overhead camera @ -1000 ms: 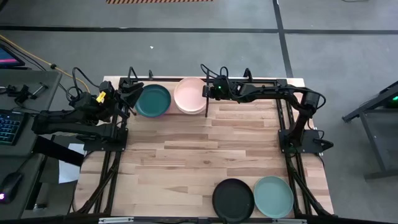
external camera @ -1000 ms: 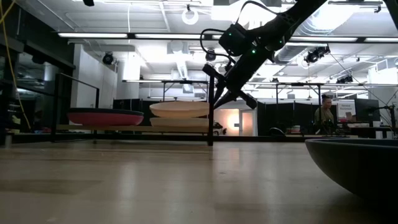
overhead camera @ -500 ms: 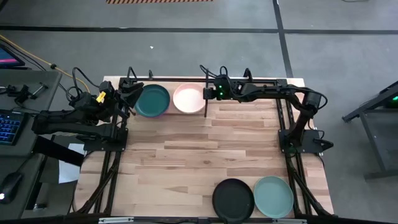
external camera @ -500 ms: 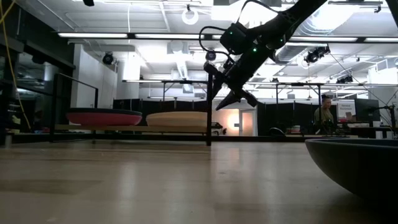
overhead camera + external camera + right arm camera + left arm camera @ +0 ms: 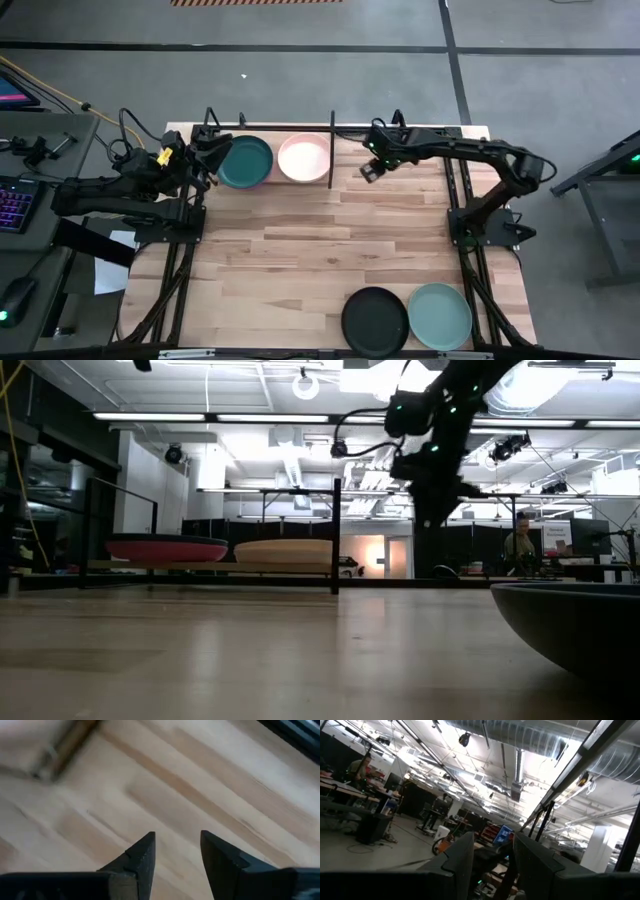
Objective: Place and stack plates onto a shelf
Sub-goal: Stack the black plate on top of the dark green plate on the shelf
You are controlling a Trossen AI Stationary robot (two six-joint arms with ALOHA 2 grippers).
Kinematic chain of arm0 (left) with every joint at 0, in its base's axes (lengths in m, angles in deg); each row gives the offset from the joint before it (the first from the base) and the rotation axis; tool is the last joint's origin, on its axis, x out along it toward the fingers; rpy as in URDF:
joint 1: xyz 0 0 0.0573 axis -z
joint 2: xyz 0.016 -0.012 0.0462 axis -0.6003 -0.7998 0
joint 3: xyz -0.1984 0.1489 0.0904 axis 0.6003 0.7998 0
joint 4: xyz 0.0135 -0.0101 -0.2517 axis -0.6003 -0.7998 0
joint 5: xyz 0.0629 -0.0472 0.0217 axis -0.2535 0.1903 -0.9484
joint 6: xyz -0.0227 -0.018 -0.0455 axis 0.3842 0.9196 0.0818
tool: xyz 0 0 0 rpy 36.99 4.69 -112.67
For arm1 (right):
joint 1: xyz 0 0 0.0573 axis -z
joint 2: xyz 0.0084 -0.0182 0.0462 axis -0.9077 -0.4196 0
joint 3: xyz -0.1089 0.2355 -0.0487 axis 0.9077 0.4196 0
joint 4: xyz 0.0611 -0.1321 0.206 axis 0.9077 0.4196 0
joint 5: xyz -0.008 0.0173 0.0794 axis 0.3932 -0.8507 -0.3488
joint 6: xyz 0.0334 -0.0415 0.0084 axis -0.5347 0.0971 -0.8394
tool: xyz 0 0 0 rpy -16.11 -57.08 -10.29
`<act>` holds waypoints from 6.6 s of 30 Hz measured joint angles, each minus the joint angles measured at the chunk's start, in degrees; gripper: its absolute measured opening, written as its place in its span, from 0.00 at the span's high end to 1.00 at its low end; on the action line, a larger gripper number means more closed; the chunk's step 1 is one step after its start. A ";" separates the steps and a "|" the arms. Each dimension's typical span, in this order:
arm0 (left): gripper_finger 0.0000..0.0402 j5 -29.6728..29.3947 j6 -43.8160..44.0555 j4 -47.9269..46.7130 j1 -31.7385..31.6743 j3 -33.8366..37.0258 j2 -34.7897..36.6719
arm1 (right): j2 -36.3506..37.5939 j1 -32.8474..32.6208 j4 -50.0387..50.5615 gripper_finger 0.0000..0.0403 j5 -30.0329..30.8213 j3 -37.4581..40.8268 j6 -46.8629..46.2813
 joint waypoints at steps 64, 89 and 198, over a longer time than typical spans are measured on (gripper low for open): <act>0.67 16.01 4.72 -3.86 0.00 5.64 -3.85 | 33.78 -19.18 -60.84 0.66 0.67 27.02 -16.75; 0.67 4.52 12.85 -2.82 0.04 5.70 -5.71 | 31.61 -46.83 -29.92 0.66 -17.40 27.02 -27.47; 0.67 6.73 6.42 20.61 0.04 5.68 -0.37 | -50.40 -10.29 -28.83 0.97 -4.39 -57.33 -38.44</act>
